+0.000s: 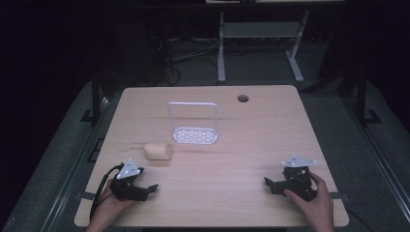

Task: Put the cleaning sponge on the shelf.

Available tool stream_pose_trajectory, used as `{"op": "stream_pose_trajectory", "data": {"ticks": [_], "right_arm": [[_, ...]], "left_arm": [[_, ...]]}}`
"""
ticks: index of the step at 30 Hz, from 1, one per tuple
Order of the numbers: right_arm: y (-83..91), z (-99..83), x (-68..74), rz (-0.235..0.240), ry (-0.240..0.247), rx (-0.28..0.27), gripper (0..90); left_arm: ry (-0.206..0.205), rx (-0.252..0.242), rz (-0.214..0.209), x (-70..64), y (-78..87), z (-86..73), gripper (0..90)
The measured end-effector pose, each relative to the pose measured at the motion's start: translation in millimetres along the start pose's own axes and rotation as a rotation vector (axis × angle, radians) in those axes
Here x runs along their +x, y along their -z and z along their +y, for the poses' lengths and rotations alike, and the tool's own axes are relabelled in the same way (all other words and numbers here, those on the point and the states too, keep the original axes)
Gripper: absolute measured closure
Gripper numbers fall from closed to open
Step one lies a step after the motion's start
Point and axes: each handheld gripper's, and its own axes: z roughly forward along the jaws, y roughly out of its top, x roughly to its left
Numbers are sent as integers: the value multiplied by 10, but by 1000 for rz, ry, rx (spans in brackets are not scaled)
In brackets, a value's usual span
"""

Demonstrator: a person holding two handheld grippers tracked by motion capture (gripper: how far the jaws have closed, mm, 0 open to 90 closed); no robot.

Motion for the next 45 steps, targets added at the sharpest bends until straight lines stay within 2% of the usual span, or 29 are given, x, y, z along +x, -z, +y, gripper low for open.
{"op": "stream_pose_trajectory", "data": {"ticks": [10, 25, 34, 45], "right_arm": [[0, 0, 0, -1, 0, 0, 7], [-1, 0, 0, -1, 0, 0, 7], [-1, 0, 0, -1, 0, 0, 7], [0, 0, 0, -1, -1, 0, 7]], "left_arm": [[-9, 3, -5, 13, 14, -8, 133], [19, -2, 18, 90, 101, -17, 136], [24, -13, 28, 171, 175, 37, 136], [18, -20, 20, 177, 225, 148, 137]]}}
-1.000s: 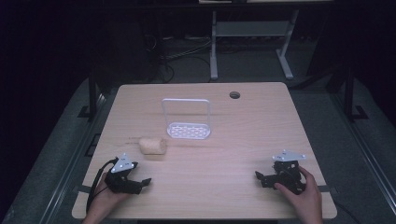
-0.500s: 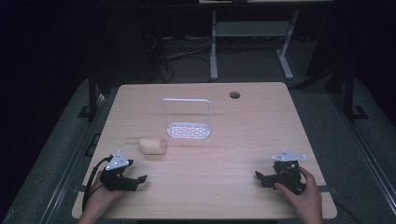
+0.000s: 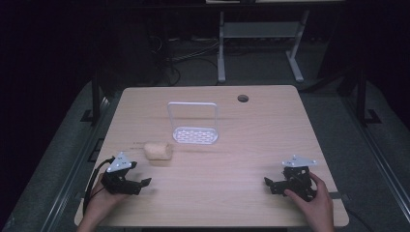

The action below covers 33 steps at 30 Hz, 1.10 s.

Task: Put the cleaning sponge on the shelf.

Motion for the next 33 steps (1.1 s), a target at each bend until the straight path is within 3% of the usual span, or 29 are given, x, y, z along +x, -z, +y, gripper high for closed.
{"op": "stream_pose_trajectory", "data": {"ticks": [33], "right_arm": [[0, -1, -2, -1, 3, 0, 7]], "left_arm": [[-40, -39, -19, 134, 20, 449, 137]]}}
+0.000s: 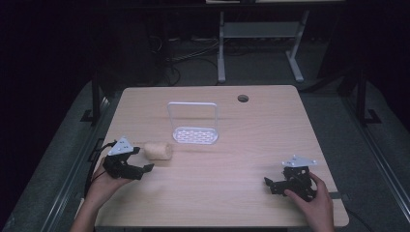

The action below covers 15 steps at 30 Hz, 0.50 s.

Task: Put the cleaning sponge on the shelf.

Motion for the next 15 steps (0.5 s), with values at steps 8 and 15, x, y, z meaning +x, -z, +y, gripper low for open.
{"op": "stream_pose_trajectory", "data": {"ticks": [8, 15], "right_arm": [[0, 0, 0, 0, 0, 0, 7], [0, 0, 0, 0, 0, 0, 7]], "left_arm": [[-14, -6, -10, 51, -25, 117, 137], [-27, -8, -21, 93, -73, 221, 137]]}}
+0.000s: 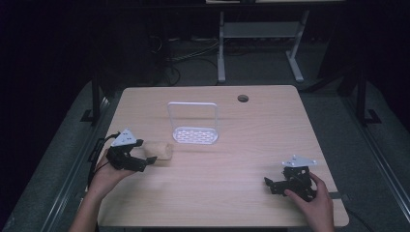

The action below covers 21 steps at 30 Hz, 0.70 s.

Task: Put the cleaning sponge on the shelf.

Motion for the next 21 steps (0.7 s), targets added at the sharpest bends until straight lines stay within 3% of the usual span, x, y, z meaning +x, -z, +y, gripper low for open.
{"op": "stream_pose_trajectory", "data": {"ticks": [12, 21], "right_arm": [[0, 0, 0, 0, 0, 0, 7], [0, 0, 0, 0, 0, 0, 7]], "left_arm": [[-28, -4, -23, 102, -94, 157, 137], [-59, 12, -84, 224, -202, 222, 137]]}}
